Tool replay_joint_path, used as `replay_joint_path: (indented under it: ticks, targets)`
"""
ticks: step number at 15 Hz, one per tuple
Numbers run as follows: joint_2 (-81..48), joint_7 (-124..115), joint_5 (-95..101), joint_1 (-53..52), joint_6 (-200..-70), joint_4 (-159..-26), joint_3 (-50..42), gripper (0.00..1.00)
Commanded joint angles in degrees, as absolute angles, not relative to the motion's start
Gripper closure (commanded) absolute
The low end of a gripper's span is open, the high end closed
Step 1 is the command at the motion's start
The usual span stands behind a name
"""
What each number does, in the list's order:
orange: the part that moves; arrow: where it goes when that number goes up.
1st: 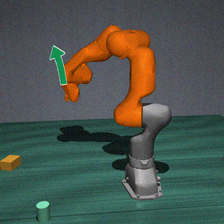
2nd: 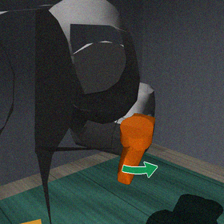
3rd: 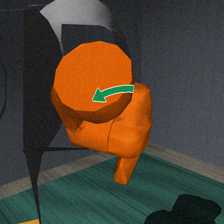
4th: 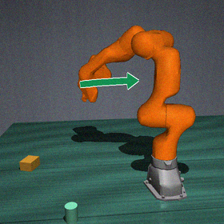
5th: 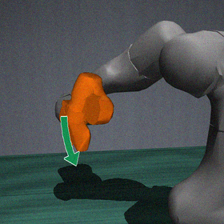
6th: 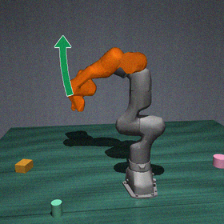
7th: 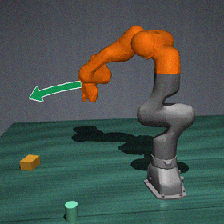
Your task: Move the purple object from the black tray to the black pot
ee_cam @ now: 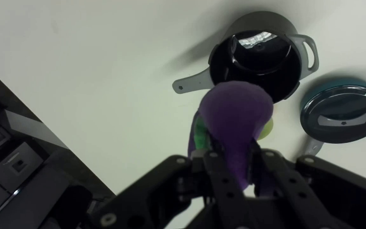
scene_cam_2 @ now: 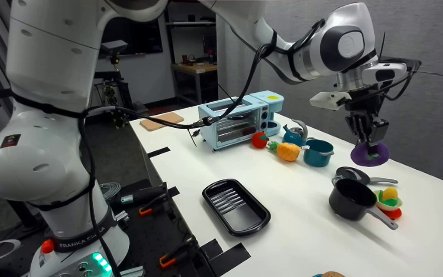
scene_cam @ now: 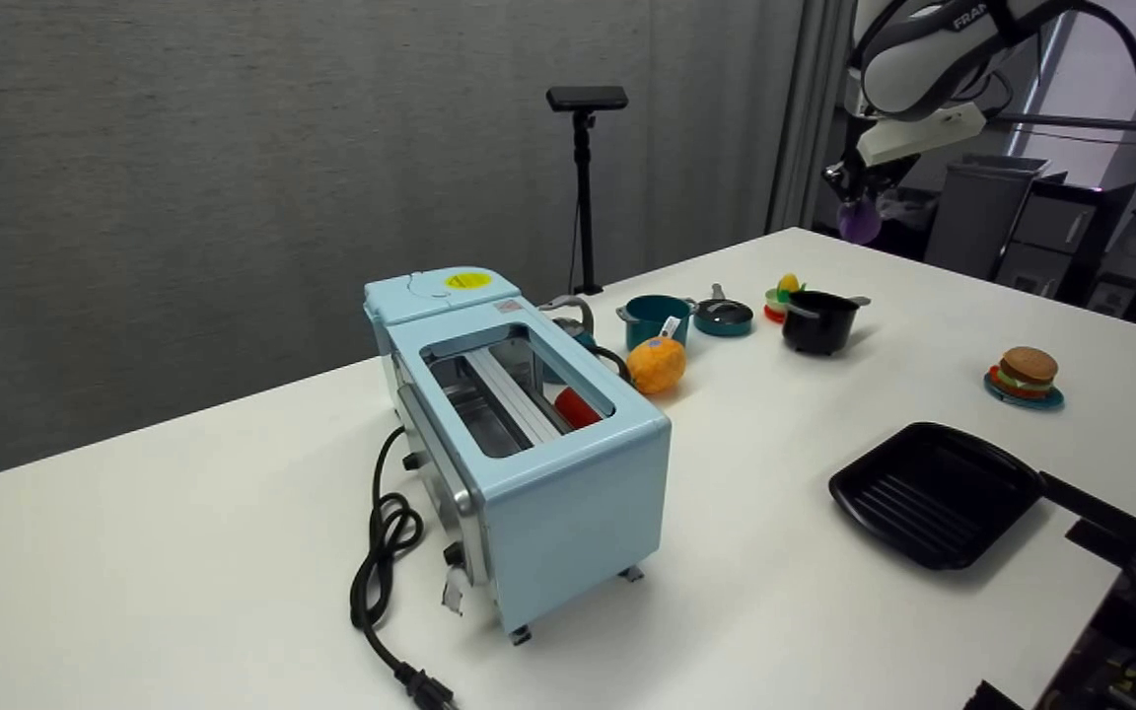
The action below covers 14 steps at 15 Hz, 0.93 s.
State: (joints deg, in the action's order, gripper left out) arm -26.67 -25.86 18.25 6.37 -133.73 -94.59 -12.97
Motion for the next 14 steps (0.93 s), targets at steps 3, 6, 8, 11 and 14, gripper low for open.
replay_joint_path:
  ticks: [3, 6, 8, 11, 14]
  targets:
    - [-32.51, -20.59, 8.02, 7.55, -132.24, -86.97, -10.04, 0.95]
    - [-33.66, -18.94, 5.7, 7.47, -131.79, -85.97, -9.98, 0.95]
    - [-33.91, -18.34, 5.45, 7.42, -132.05, -85.97, -10.39, 0.95]
    - [-33.82, -17.66, 5.91, 7.28, -131.93, -86.46, -10.77, 0.61]
    - [-33.58, -17.66, 6.37, 7.09, -131.9, -87.02, -11.19, 0.42]
